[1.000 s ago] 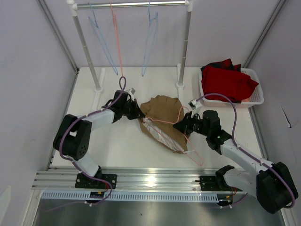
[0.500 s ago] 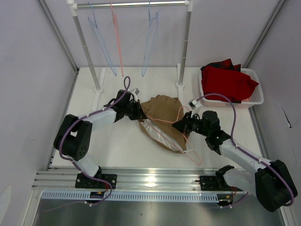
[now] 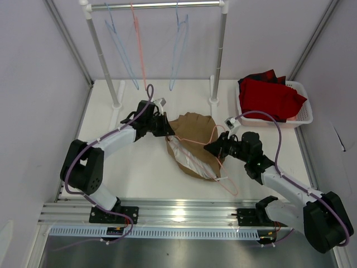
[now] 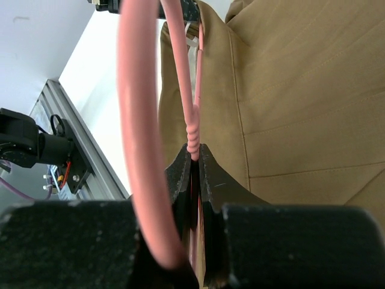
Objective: Place the skirt on the hanger
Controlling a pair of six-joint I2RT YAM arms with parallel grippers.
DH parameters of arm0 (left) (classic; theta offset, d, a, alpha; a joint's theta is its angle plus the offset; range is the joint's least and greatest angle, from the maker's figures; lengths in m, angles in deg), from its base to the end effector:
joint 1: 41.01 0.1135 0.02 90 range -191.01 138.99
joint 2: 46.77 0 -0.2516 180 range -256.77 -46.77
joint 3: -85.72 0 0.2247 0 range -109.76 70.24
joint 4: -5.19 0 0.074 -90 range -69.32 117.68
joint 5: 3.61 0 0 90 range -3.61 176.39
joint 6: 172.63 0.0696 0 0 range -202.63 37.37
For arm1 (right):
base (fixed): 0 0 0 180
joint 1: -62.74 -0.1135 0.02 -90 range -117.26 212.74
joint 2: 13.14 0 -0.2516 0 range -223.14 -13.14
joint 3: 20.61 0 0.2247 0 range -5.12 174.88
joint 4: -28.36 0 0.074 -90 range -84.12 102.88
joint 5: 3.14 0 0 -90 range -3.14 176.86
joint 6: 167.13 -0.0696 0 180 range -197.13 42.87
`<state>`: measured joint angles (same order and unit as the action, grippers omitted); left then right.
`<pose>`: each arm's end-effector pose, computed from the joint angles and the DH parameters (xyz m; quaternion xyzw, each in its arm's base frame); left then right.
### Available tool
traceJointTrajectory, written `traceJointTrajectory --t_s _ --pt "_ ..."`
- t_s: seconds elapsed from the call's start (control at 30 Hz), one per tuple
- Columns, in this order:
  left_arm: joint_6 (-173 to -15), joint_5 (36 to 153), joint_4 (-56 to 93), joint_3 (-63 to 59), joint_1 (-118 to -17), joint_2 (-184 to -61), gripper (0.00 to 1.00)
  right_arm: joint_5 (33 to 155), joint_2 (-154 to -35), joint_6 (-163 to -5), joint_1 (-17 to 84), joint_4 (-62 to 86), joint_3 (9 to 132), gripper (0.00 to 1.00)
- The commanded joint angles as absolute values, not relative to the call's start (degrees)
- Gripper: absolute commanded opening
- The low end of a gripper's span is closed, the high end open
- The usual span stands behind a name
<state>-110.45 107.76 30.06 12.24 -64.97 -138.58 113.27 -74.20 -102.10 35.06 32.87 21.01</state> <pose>0.3026 -0.1622 0.1993 0.0432 0.9038 -0.3235 0.2768 0.1998 0.1398 0.2238 -0.1574 0.7685 0.4254 0.4513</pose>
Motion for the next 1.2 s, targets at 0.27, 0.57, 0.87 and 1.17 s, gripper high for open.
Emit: traceJointTrajectory --t_s 0.27,0.57,0.87,1.17 --pt "-108.0 108.2 32.4 7.7 -65.6 -135.6 0.0 114.0 -68.9 -103.1 35.1 34.0 22.6 0.0" --pt "-105.7 108.0 33.9 6.0 -66.6 -134.9 0.08 115.2 -68.6 -104.8 35.9 36.7 22.2 0.0" --pt "-105.2 105.3 35.2 5.5 -66.6 -134.6 0.06 115.7 -65.2 -104.6 36.1 33.7 23.4 0.0" --pt "-103.9 103.8 38.6 1.4 -67.4 -133.7 0.02 116.4 -63.1 -104.4 36.2 31.2 26.3 0.0"
